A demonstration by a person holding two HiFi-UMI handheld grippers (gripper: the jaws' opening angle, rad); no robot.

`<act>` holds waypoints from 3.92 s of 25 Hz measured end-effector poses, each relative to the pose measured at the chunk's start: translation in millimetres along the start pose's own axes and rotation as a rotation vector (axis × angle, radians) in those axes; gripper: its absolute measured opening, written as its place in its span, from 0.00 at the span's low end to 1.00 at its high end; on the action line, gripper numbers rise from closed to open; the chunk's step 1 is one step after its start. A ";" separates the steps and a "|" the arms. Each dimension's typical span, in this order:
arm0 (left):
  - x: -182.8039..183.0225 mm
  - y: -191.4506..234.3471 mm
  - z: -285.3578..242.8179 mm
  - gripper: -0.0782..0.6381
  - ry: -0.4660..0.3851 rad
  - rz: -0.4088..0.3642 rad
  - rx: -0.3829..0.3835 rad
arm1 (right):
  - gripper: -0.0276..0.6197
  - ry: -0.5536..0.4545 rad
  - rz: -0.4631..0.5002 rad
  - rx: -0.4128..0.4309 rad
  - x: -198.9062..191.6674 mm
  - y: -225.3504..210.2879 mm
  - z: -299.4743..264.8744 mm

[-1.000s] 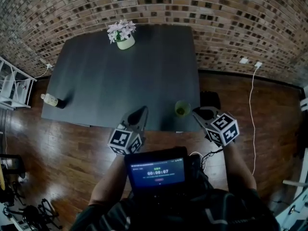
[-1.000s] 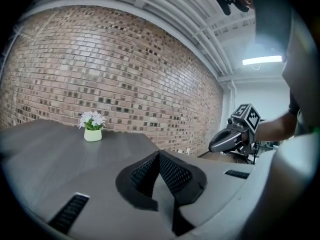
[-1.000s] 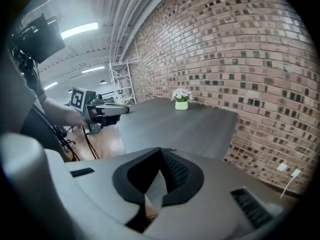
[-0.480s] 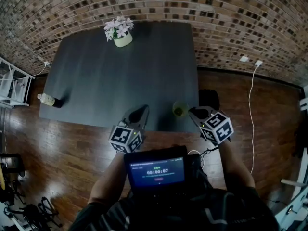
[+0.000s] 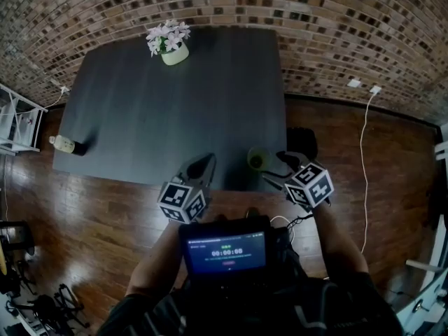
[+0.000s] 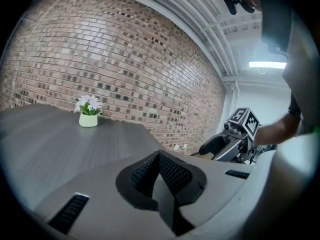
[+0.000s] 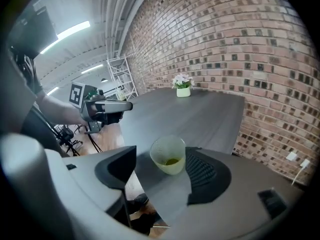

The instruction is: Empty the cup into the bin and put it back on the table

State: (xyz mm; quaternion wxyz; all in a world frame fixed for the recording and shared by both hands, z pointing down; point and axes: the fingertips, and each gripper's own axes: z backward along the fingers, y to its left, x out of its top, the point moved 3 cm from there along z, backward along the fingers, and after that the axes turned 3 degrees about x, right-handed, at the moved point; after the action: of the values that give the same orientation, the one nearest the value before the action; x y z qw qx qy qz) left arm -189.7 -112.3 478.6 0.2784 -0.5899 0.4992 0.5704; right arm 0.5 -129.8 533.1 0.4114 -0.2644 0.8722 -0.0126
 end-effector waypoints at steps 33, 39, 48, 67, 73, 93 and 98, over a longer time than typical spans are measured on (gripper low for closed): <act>-39.5 22.3 -7.8 0.10 0.006 0.015 0.092 | 0.77 -0.204 0.056 0.076 -38.9 -29.8 -92.4; -53.9 32.5 -13.4 0.10 -0.001 0.028 0.118 | 0.74 -0.248 0.137 0.095 -36.7 -29.0 -103.2; -56.6 31.5 -13.7 0.10 -0.024 0.022 0.123 | 0.64 -0.308 0.177 0.079 -33.8 -29.8 -102.4; 6.1 18.7 5.3 0.10 -0.027 0.039 0.090 | 0.64 -0.393 0.136 0.065 37.9 -8.3 -33.4; 23.6 17.1 8.9 0.10 -0.079 0.019 0.056 | 0.64 -0.417 0.140 0.037 56.8 2.9 -14.1; 45.3 12.2 28.8 0.10 -0.123 0.016 -0.073 | 0.64 -0.495 0.029 -0.104 73.2 19.4 41.2; 46.2 -3.0 16.9 0.10 -0.121 0.023 -0.161 | 0.64 -0.505 -0.006 -0.223 67.6 8.1 74.4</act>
State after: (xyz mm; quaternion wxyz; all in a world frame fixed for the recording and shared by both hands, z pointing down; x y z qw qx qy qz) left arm -200.5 -108.6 430.7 0.2530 -0.5689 0.4408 0.6465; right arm 15.4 -140.2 433.9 0.5842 -0.3054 0.7372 0.1485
